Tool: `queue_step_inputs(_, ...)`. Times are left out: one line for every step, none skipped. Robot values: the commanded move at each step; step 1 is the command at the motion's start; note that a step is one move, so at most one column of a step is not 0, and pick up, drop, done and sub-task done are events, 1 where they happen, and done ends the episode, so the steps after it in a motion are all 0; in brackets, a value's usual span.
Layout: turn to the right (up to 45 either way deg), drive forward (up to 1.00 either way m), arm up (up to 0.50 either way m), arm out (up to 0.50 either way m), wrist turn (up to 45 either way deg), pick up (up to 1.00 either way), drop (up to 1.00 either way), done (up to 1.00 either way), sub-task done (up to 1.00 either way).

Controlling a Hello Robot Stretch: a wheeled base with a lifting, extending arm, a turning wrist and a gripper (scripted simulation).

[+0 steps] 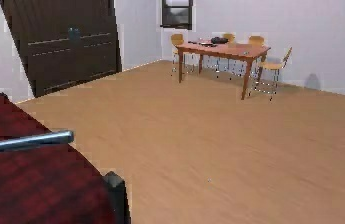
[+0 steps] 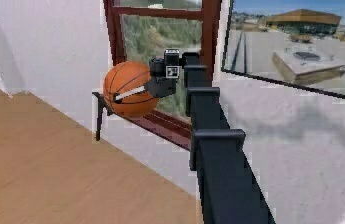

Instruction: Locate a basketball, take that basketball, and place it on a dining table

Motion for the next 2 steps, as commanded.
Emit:
queue_step_inputs(36.0,0.0,0.0,0.0,0.0,0.0,0.0,0.0,0.0)
queue_step_inputs(0.0,0.15,0.0,0.0,0.0,0.0,0.0,0.0,0.0)
